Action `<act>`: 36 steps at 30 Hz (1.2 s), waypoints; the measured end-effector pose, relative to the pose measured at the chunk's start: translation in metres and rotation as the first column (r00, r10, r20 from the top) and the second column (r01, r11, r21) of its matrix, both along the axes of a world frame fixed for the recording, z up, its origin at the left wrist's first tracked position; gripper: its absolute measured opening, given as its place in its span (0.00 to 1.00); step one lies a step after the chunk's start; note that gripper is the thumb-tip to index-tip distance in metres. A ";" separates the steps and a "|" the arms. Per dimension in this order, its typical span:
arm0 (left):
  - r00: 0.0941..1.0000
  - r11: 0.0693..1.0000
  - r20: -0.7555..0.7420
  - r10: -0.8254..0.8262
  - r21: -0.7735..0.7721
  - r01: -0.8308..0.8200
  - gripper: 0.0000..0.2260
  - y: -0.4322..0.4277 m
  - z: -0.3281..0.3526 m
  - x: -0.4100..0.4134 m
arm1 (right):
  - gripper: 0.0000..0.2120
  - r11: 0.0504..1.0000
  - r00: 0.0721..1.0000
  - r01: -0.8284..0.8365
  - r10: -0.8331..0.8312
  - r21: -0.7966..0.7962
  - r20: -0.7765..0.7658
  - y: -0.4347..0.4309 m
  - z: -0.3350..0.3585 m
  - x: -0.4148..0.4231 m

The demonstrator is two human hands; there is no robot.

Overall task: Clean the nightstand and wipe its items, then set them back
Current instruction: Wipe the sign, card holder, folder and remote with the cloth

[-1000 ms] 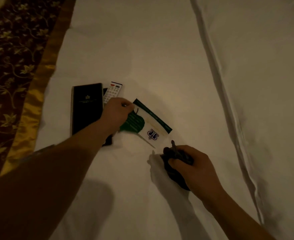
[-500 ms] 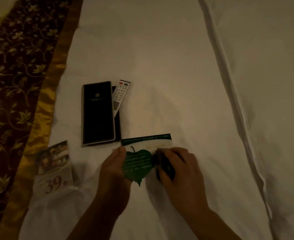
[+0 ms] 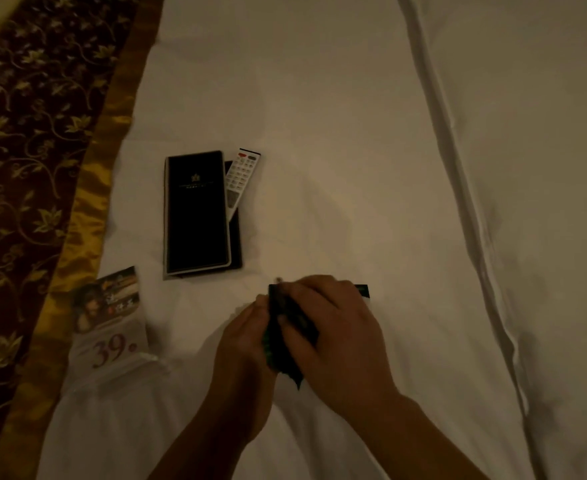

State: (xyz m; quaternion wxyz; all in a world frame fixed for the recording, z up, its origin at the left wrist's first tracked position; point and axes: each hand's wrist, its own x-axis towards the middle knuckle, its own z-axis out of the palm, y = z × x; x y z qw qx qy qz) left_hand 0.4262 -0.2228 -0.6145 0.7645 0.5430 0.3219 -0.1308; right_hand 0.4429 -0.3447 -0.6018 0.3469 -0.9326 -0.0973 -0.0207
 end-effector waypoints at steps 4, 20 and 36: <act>0.999 0.999 -0.013 0.031 -0.023 -0.032 0.22 0.002 0.000 -0.003 | 0.14 0.993 0.995 0.095 -0.097 -0.065 -0.024 -0.014 -0.004 0.011; 0.997 0.923 0.055 -0.052 0.383 0.027 0.17 0.007 -0.015 -0.001 | 0.15 0.226 0.729 0.642 0.116 0.732 -0.675 -0.048 0.020 -0.017; 0.996 0.893 -0.088 0.004 -0.449 -0.043 0.23 -0.005 0.002 0.000 | 0.14 0.987 0.983 0.140 -0.129 0.082 -0.129 -0.032 0.011 -0.035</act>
